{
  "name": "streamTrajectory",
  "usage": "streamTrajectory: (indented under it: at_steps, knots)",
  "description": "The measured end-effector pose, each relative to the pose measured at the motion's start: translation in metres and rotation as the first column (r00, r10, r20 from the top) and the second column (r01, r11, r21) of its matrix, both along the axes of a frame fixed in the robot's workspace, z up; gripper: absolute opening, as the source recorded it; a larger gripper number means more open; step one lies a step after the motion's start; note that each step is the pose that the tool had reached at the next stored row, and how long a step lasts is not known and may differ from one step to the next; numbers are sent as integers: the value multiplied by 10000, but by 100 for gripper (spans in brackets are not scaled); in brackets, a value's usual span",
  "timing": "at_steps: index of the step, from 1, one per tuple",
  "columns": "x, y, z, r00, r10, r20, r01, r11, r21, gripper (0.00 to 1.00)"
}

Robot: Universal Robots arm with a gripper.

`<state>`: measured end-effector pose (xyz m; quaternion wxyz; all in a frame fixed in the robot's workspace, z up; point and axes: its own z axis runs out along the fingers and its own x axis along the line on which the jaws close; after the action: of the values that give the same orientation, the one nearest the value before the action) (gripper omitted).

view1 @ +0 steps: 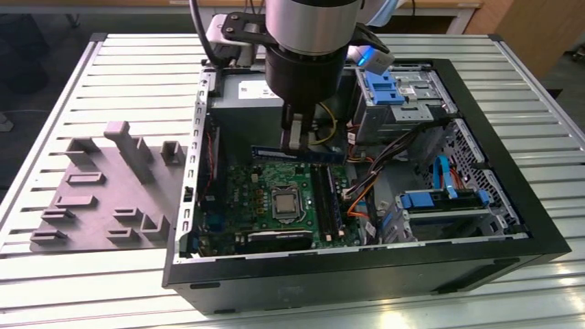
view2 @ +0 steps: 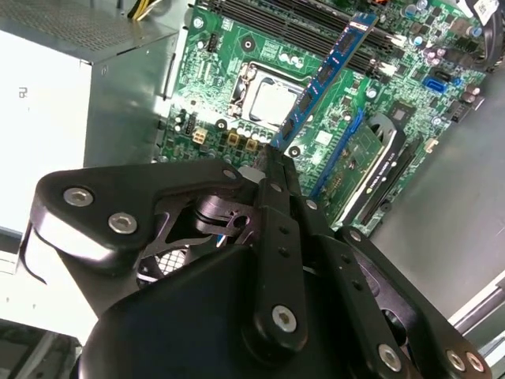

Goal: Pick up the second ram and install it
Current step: 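Insert the second ram into the second slot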

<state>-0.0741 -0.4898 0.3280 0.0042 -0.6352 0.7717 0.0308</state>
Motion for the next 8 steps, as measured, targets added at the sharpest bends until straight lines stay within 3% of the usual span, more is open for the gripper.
streamTrajectory:
  at_steps: [8]
  knots:
    - [0, 0, 0, 9991, -429, 0, 429, 9991, 0, 11]
